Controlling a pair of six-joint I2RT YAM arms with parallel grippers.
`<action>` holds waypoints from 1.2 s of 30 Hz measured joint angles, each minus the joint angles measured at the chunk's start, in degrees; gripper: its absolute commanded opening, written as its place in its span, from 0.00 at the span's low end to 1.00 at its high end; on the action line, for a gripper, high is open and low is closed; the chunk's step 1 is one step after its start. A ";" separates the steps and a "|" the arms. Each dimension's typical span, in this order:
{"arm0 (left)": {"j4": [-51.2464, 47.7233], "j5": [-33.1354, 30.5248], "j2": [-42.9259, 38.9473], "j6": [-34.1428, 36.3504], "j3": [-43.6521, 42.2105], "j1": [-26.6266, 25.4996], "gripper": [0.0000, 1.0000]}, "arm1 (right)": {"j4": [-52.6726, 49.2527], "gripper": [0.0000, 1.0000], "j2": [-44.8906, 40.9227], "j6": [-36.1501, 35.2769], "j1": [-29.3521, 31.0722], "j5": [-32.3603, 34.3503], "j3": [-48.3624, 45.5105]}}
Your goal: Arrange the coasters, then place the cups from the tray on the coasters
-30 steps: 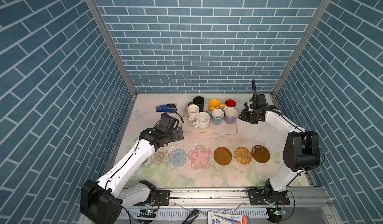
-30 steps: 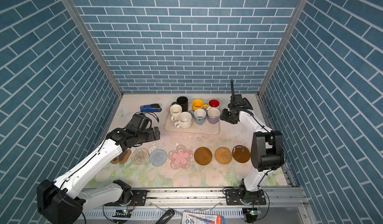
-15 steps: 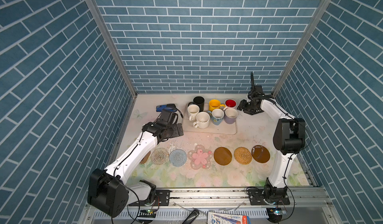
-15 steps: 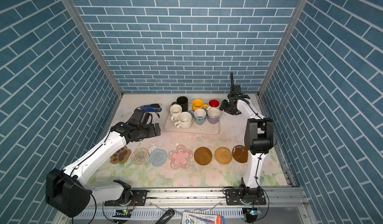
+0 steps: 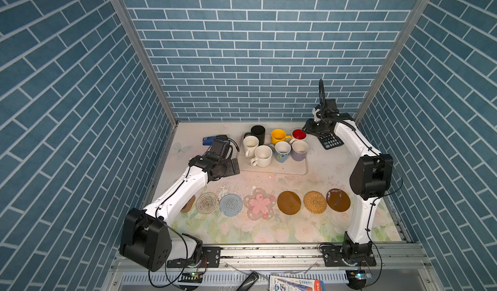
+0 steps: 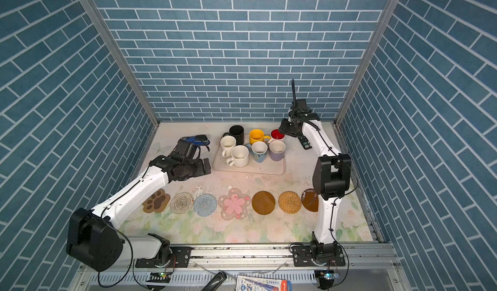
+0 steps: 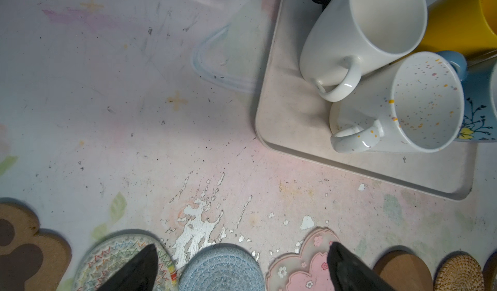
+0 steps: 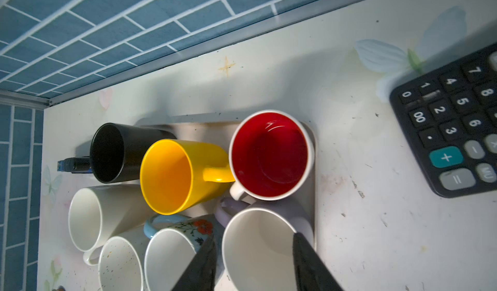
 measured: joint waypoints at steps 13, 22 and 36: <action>0.17 0.20 -1.20 -0.26 -0.11 0.04 0.99 | -6.84 0.05 16.83 -0.94 6.21 2.45 18.12; 0.52 0.46 -2.10 -0.46 -1.36 0.04 0.99 | -9.35 0.00 18.53 -1.11 6.40 3.76 19.02; 1.27 1.25 -2.14 -0.92 -2.01 0.04 0.99 | -9.60 0.00 17.07 -1.66 6.80 6.14 14.62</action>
